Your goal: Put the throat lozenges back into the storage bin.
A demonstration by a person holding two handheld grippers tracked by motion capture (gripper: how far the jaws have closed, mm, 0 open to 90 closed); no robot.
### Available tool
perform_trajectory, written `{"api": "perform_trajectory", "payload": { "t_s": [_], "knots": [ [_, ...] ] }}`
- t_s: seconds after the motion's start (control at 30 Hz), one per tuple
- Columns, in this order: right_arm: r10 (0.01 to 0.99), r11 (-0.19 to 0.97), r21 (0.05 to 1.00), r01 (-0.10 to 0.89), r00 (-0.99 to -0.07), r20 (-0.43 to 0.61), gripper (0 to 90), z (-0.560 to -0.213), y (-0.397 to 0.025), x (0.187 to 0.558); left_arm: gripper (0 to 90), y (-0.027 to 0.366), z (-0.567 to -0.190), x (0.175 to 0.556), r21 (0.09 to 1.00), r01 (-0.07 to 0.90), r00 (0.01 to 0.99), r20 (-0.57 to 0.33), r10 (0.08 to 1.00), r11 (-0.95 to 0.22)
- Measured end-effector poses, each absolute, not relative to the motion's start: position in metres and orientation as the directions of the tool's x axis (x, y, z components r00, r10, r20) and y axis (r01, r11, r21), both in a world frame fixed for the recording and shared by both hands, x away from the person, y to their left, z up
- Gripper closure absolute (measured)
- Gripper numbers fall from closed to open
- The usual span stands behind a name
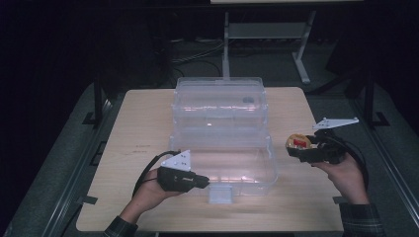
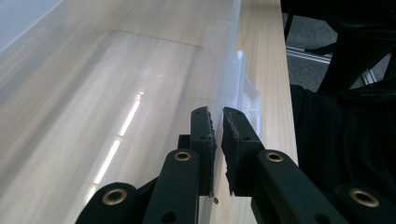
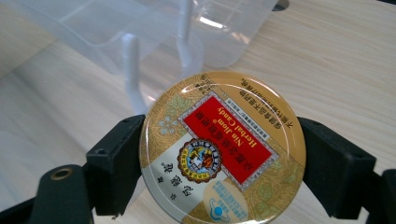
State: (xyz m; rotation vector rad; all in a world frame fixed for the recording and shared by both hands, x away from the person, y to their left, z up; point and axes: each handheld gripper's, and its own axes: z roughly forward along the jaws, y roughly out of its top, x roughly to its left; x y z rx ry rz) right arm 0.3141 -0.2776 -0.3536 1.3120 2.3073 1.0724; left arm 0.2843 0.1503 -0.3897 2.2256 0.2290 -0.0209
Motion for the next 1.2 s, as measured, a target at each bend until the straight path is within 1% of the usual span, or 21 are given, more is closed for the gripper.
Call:
{"api": "perform_trajectory", "payload": {
  "t_s": [0.63, 1.2],
  "knots": [
    [0.745, 0.391, 0.73, 0.56, -0.658, 0.106, 20.1, -0.332, -0.248, 0.298, 82.6, 0.15, -0.39, 0.284, 0.78, 0.172, 0.983, -0.096, 0.157, -0.601],
    [0.665, 0.467, 0.711, 0.525, -0.739, 0.108, 20.1, -0.337, -0.216, 0.292, 82.6, 0.15, -0.39, 0.284, 0.781, 0.175, 0.982, -0.098, 0.159, -0.6]
  ]
}}
